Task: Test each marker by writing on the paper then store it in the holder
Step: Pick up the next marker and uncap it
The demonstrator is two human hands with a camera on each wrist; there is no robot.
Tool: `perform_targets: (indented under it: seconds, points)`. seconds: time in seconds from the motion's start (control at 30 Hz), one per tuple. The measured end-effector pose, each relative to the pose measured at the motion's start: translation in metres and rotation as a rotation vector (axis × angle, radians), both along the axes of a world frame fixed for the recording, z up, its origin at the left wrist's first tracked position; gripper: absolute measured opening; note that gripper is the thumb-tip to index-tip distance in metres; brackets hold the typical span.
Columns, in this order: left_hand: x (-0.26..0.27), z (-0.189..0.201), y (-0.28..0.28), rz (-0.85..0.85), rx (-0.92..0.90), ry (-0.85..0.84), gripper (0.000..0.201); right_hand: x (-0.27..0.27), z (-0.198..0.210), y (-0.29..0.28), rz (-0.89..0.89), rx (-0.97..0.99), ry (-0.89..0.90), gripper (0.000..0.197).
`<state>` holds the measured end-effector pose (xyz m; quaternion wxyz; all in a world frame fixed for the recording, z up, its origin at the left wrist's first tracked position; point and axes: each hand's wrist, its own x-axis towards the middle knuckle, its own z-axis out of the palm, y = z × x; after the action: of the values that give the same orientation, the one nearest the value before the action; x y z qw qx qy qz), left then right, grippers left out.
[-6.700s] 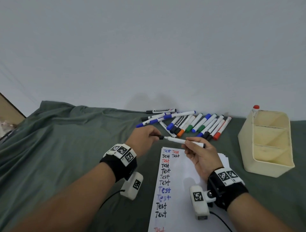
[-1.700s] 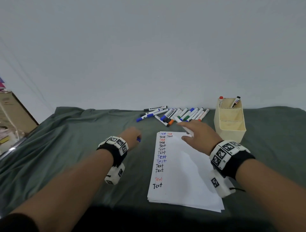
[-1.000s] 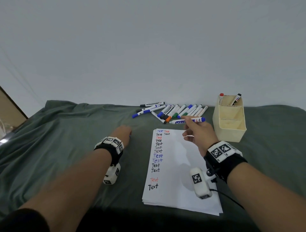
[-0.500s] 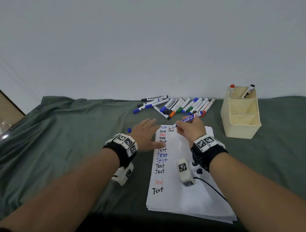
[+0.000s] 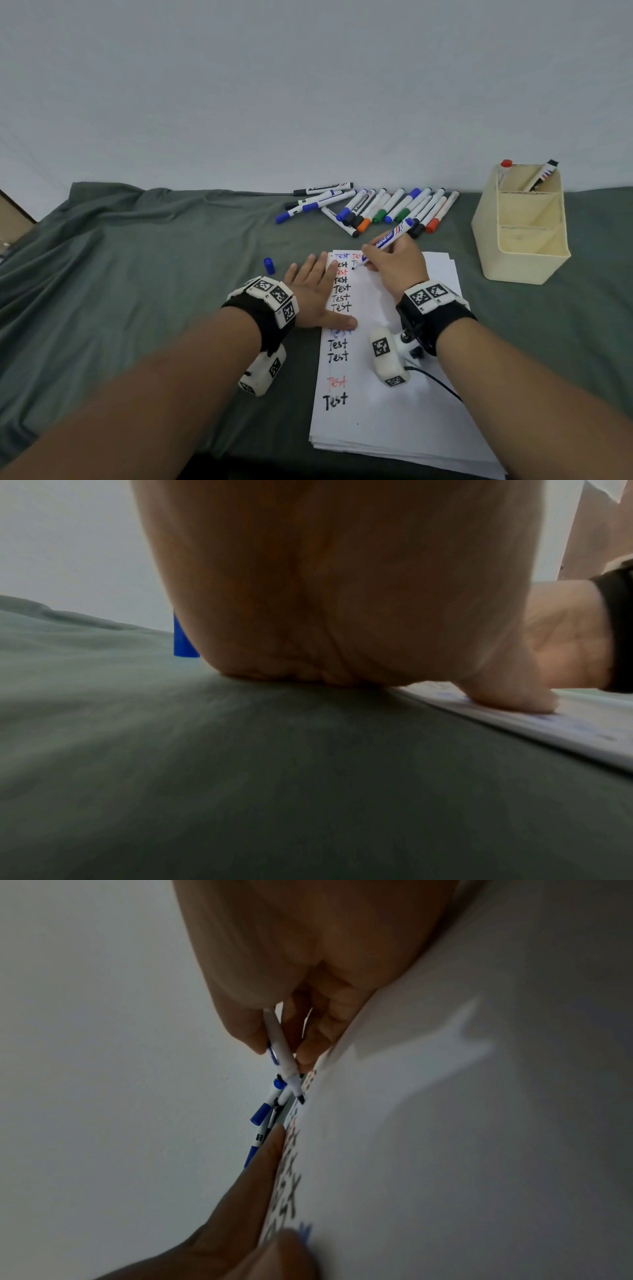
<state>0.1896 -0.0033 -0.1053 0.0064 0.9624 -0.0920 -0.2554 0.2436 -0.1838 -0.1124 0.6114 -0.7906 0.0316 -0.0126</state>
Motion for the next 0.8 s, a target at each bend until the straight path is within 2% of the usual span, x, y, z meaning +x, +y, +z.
perform_targets:
  seconds: [0.2, 0.43, 0.8]
  points:
    - [-0.0013, 0.0029, -0.0013, 0.006, 0.004, 0.010, 0.126, -0.0023, 0.0006, -0.0013, 0.024, -0.055, -0.002, 0.009]
    - [-0.0023, 0.0070, -0.0024, 0.008, 0.003, 0.022, 0.125, -0.0014, -0.0008, -0.0021, 0.039, -0.009, -0.022, 0.009]
    - [-0.0018, 0.0072, -0.0023, 0.016, 0.001, 0.031, 0.126, -0.0017, -0.0015, -0.0051, -0.022, -0.007, -0.012, 0.010]
